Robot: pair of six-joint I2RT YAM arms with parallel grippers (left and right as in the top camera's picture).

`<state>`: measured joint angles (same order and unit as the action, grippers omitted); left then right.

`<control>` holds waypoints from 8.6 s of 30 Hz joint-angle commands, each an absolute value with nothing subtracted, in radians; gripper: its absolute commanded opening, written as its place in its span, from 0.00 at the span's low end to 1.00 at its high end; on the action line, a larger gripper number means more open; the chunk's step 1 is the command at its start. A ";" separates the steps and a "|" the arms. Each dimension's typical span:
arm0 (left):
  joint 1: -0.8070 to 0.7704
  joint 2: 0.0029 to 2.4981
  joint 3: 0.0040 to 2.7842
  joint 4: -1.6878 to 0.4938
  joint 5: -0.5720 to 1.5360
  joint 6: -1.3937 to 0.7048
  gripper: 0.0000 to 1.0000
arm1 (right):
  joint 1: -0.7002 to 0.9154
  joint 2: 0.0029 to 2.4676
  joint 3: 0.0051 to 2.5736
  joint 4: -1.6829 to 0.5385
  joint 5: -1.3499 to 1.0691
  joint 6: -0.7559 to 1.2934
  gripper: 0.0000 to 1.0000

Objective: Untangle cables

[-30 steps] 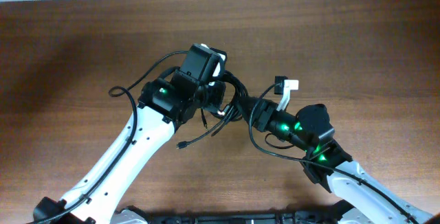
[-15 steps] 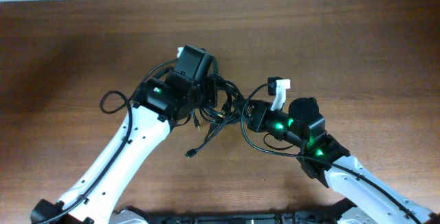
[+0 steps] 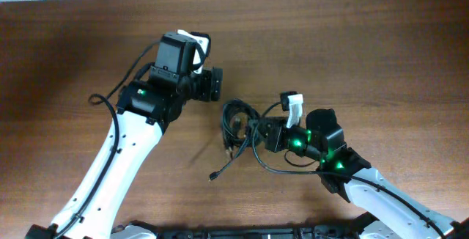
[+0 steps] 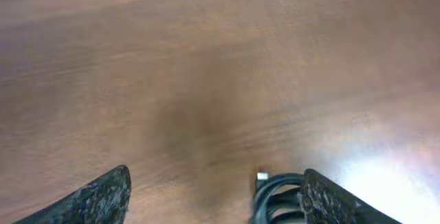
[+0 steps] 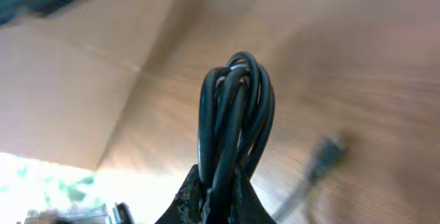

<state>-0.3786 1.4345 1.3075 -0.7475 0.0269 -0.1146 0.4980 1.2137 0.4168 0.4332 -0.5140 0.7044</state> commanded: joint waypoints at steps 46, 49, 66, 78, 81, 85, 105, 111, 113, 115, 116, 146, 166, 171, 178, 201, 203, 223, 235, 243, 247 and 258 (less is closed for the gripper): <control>-0.460 1.461 1.132 -0.741 0.376 0.085 0.02 | 0.373 1.202 0.427 0.740 -0.966 0.695 0.04; -0.460 1.472 1.127 -0.715 0.359 0.084 0.00 | 0.373 1.202 0.427 0.764 -0.999 0.696 0.04; -0.147 1.473 1.151 -0.667 0.050 -0.712 0.00 | 0.373 1.203 0.427 0.161 -0.670 0.723 0.04; -0.163 1.473 1.151 -0.680 0.453 -0.110 0.00 | 0.374 1.203 0.427 0.377 -0.595 0.636 0.80; -0.213 1.473 1.151 -0.681 0.612 0.056 0.00 | 0.374 1.204 0.427 0.375 -0.520 0.545 0.86; -0.245 1.473 1.151 -0.665 0.630 0.068 0.00 | 0.402 1.211 0.427 0.371 -0.515 0.546 0.88; -0.013 1.473 1.150 -0.628 0.194 -0.758 0.00 | 0.537 1.320 0.427 0.262 -0.500 0.584 0.16; -0.013 1.473 1.150 -0.640 0.279 -0.652 0.00 | 0.537 1.320 0.427 0.261 -0.499 0.583 0.20; -0.013 1.473 1.150 -0.640 0.410 -0.437 0.00 | 0.537 1.320 0.427 0.261 -0.493 0.583 0.29; -0.013 1.473 1.150 -0.642 0.670 -0.156 0.00 | 0.537 1.320 0.427 0.262 -0.484 0.583 0.37; -0.013 1.473 1.150 -0.642 0.793 -0.041 0.00 | 0.537 1.320 0.427 0.262 -0.485 0.584 0.42; -0.161 1.463 1.151 -0.513 0.745 -0.076 0.00 | 0.517 1.345 0.429 0.355 -0.326 0.895 0.04; -0.019 1.464 1.149 -0.698 -0.143 -1.263 0.00 | 0.517 1.345 0.429 0.114 -0.482 0.782 0.04; -0.019 1.464 1.149 -0.681 0.026 -1.026 0.00 | 0.517 1.345 0.429 0.112 -0.457 0.782 0.04; -0.010 1.464 1.149 -0.606 -0.049 -1.322 0.00 | 0.517 1.345 0.429 0.081 -0.456 0.783 0.04; -0.401 1.633 1.149 -0.527 0.344 -1.140 0.63 | 0.517 1.345 0.429 0.085 -0.449 0.783 0.14; -0.445 1.710 1.149 -0.493 0.351 -1.139 0.61 | 0.517 1.345 0.429 0.085 -0.448 0.783 0.14; -0.235 1.816 1.151 -0.247 0.386 -1.026 0.41 | 0.517 1.345 0.429 0.081 -0.437 0.783 0.14; -0.175 1.803 1.151 -0.412 0.762 -0.584 0.56 | 0.516 1.343 0.429 0.396 -0.498 0.692 0.04; -0.175 1.595 1.151 -0.474 0.628 -0.497 0.71 | 0.515 1.344 0.429 0.537 -0.452 0.691 0.04; -0.175 1.578 1.150 -0.659 0.579 -0.402 0.88 | 0.515 1.344 0.429 0.523 -0.452 0.683 0.04; -0.352 1.713 1.144 -0.630 0.583 -0.663 0.94 | 0.517 1.344 0.429 0.497 -0.513 0.684 0.04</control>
